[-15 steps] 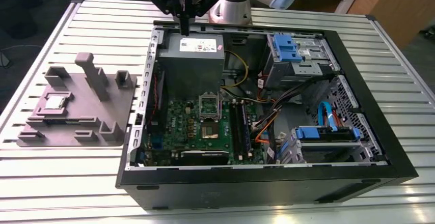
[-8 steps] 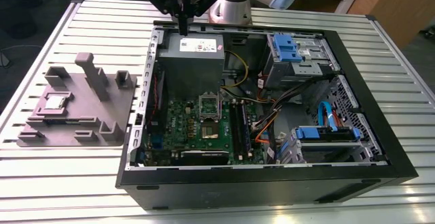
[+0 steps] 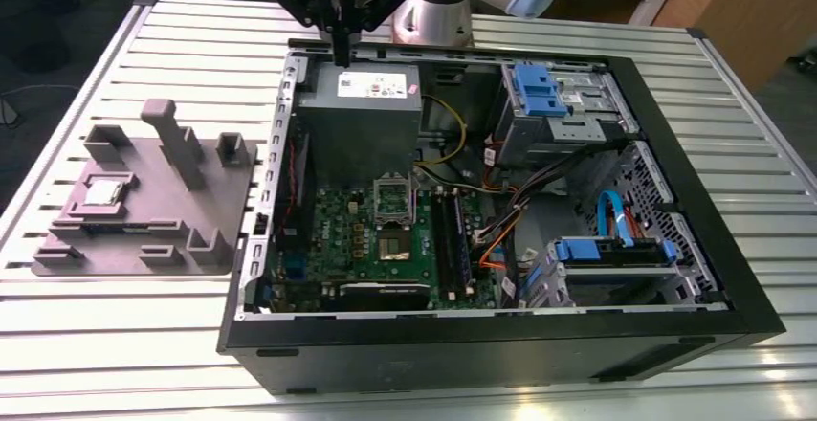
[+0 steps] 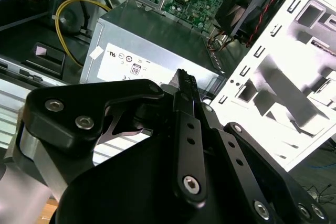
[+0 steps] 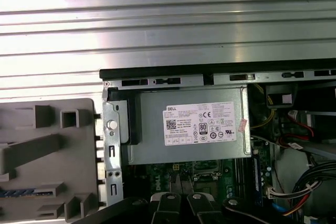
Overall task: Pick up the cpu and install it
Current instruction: 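Reach for the cpu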
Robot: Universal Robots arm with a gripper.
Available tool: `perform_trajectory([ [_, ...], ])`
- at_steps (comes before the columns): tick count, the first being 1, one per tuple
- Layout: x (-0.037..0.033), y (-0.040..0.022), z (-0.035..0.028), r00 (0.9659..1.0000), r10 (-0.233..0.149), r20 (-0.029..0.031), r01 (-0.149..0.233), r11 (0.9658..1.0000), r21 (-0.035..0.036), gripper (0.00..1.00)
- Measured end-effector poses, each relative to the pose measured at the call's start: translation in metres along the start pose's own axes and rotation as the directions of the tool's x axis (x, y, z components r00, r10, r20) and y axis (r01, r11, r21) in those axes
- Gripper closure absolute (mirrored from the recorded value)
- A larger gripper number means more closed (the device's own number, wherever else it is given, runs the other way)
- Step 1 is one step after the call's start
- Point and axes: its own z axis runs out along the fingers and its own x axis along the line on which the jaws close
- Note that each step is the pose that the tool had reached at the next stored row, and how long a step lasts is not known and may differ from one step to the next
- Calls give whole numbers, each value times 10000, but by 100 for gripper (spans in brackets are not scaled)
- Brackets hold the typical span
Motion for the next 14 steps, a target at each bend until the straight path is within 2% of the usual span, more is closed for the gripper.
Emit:
perform_trajectory([
  [14,32,-2,-1,10000,0,0,0,10000,0,90],
])
